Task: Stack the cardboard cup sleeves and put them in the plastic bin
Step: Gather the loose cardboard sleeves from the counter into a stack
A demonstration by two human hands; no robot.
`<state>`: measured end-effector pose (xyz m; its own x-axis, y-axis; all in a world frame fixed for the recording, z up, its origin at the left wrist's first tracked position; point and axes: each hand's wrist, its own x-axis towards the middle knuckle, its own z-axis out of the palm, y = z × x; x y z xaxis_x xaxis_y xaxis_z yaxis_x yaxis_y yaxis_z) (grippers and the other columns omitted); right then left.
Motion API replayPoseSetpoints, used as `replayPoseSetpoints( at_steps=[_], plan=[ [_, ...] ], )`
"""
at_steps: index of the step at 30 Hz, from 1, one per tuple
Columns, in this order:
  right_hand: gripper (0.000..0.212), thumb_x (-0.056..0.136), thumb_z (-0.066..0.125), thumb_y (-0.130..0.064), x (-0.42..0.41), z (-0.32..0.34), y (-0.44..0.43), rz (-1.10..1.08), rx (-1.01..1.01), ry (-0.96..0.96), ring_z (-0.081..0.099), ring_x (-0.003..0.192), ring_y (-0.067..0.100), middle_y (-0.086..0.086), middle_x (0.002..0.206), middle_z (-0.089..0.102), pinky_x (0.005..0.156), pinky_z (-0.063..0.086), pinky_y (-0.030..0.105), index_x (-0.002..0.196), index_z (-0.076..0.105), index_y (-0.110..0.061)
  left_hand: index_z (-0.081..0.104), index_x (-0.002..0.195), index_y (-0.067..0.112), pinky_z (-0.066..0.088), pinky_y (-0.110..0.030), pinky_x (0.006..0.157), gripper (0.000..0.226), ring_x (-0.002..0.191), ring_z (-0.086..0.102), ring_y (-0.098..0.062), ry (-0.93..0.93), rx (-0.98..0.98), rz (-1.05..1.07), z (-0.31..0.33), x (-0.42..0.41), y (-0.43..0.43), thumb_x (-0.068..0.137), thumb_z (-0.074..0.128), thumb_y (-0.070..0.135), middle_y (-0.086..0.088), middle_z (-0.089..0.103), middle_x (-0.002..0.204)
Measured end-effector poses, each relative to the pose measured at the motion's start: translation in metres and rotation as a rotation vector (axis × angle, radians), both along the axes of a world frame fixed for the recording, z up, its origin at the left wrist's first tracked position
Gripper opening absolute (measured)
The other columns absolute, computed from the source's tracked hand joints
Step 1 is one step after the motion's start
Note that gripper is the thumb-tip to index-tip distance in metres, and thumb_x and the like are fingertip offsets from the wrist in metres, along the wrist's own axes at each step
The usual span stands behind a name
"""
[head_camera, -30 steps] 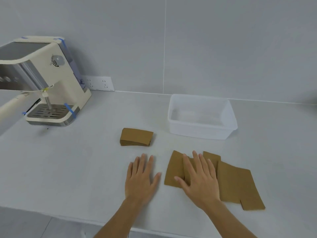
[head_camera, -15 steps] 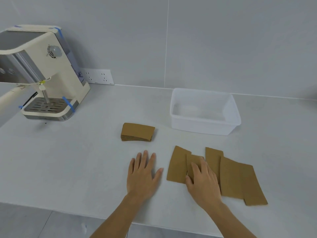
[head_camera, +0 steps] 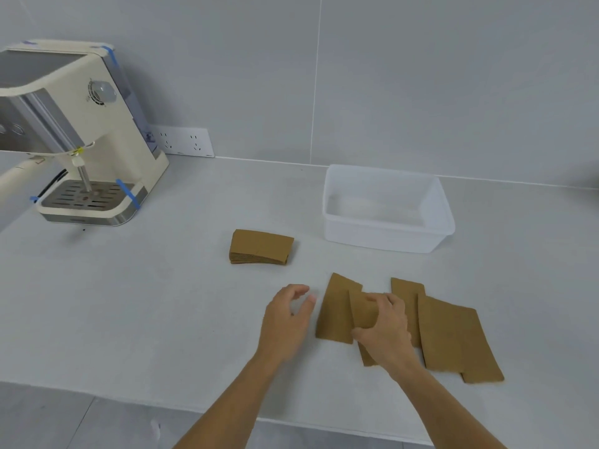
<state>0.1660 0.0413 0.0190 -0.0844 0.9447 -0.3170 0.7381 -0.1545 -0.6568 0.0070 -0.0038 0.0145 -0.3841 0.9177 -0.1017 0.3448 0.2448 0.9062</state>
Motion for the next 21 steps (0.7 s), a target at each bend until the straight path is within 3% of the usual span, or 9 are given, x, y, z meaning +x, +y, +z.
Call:
replayPoseSetpoints(
  at_steps=[2,5,10,12,16,21],
  plan=[
    [0.065,0.068,0.070,-0.012,-0.004,0.005,0.000,0.005,0.014,0.024,0.040,0.121,0.026,0.001,0.145,0.022,0.101,0.037,0.050,0.126,0.043,-0.022,0.059,0.102,0.026,0.045,-0.009,0.074,0.013,0.106,0.058,-0.012,-0.212,-0.028,0.029,0.009,0.009,0.004,0.091,0.054,0.031,0.009,0.063,0.105],
    [0.066,0.068,0.070,-0.013,-0.010,0.011,-0.003,0.032,0.038,0.122,0.035,0.126,0.022,-0.002,0.146,0.019,0.102,0.039,0.045,0.127,0.042,-0.023,0.060,0.098,0.023,0.049,-0.020,0.075,0.018,0.099,0.062,-0.018,-0.522,-0.163,0.095,0.016,0.019,0.011,0.090,0.053,0.038,-0.003,0.066,0.106],
    [0.064,0.066,0.070,-0.014,-0.020,0.018,-0.014,0.071,0.076,0.293,0.034,0.125,0.014,-0.010,0.139,0.023,0.104,0.038,0.041,0.122,0.042,-0.030,0.061,0.111,0.002,0.053,-0.033,0.078,0.058,0.094,0.064,-0.028,-1.196,-0.315,0.115,0.015,0.021,0.013,0.082,0.057,0.052,-0.015,0.069,0.103],
    [0.062,0.065,0.069,-0.015,-0.026,0.020,-0.021,0.094,0.080,0.328,0.035,0.120,0.012,-0.017,0.129,0.024,0.099,0.041,0.035,0.116,0.041,-0.036,0.061,0.117,0.002,0.047,-0.041,0.092,0.070,0.100,0.060,-0.032,-1.367,-0.324,0.047,0.013,0.018,0.011,0.077,0.058,0.059,-0.017,0.065,0.107],
    [0.060,0.065,0.067,-0.016,-0.037,0.020,-0.033,0.117,0.076,0.340,0.037,0.116,0.011,-0.016,0.130,0.026,0.091,0.043,0.027,0.116,0.044,-0.035,0.066,0.113,0.005,0.044,-0.044,0.098,0.078,0.102,0.062,-0.034,-1.440,-0.342,0.006,0.007,0.016,0.007,0.062,0.066,0.065,-0.015,0.066,0.105],
    [0.058,0.067,0.067,-0.015,-0.042,0.020,-0.040,0.138,0.069,0.359,0.039,0.119,0.013,-0.014,0.133,0.028,0.095,0.046,0.030,0.119,0.046,-0.030,0.068,0.105,0.006,0.052,-0.041,0.086,0.071,0.094,0.067,-0.031,-1.475,-0.327,0.037,0.002,0.015,0.004,0.059,0.072,0.061,-0.013,0.069,0.098]
  ],
)
